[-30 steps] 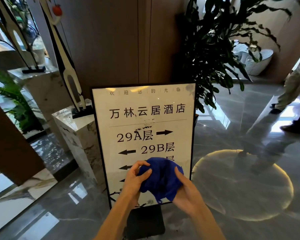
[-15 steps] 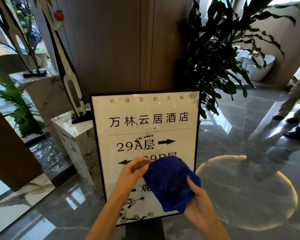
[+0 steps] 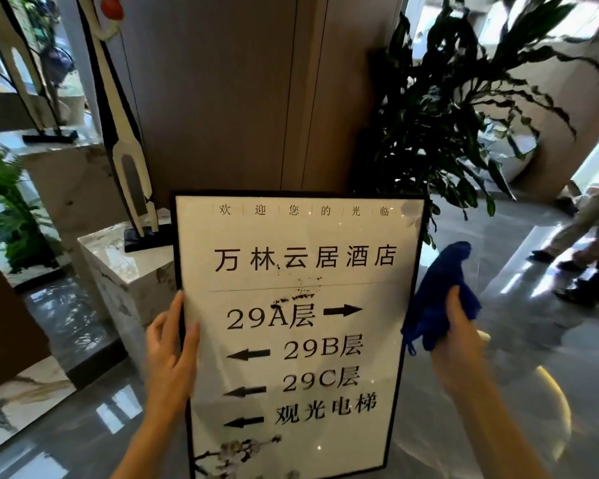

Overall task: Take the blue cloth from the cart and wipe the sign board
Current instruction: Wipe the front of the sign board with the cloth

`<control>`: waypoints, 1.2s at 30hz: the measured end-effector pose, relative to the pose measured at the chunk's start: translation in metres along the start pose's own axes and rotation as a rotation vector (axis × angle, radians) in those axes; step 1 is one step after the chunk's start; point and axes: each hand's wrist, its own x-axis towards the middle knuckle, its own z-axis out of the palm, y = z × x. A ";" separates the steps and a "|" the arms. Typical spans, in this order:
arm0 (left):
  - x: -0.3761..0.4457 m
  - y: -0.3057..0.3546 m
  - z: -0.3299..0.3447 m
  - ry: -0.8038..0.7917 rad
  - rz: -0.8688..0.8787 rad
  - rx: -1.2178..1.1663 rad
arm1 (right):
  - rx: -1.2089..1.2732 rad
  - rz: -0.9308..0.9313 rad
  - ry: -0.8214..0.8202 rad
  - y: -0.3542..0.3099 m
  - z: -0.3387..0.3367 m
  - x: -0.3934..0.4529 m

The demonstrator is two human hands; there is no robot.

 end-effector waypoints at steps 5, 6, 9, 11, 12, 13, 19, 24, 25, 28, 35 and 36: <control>0.012 -0.022 0.013 -0.038 -0.003 0.014 | -0.452 -0.332 0.125 0.035 0.045 0.044; 0.014 -0.025 0.014 -0.018 0.006 0.021 | -0.612 -0.446 0.157 0.042 0.048 0.048; 0.020 -0.029 0.020 0.035 0.082 0.051 | -0.935 -0.711 0.185 0.055 0.046 0.065; 0.024 -0.036 0.024 0.057 0.164 0.061 | -1.047 -0.775 0.221 0.063 0.041 0.079; 0.025 -0.040 0.025 0.066 0.201 0.072 | -1.084 -0.783 0.237 0.067 0.042 0.085; 0.027 -0.042 0.027 0.076 0.232 0.080 | -1.103 -0.792 0.246 0.069 0.044 0.089; 0.032 -0.054 0.027 0.079 0.305 0.094 | -1.213 -0.991 0.199 0.082 0.116 0.069; 0.031 -0.056 0.027 0.082 0.303 0.093 | -1.315 -1.213 -0.017 0.119 0.175 0.028; 0.031 -0.056 0.026 0.079 0.304 0.087 | -1.351 -1.269 -0.073 0.129 0.179 0.020; 0.030 -0.058 0.025 0.065 0.317 0.059 | -1.467 -1.389 -0.286 0.157 0.167 0.002; 0.028 -0.056 0.024 0.051 0.298 0.042 | -1.580 -1.283 -0.409 0.169 0.088 0.005; 0.028 -0.055 0.024 0.050 0.291 0.049 | -1.544 -1.214 -0.333 0.160 0.079 0.013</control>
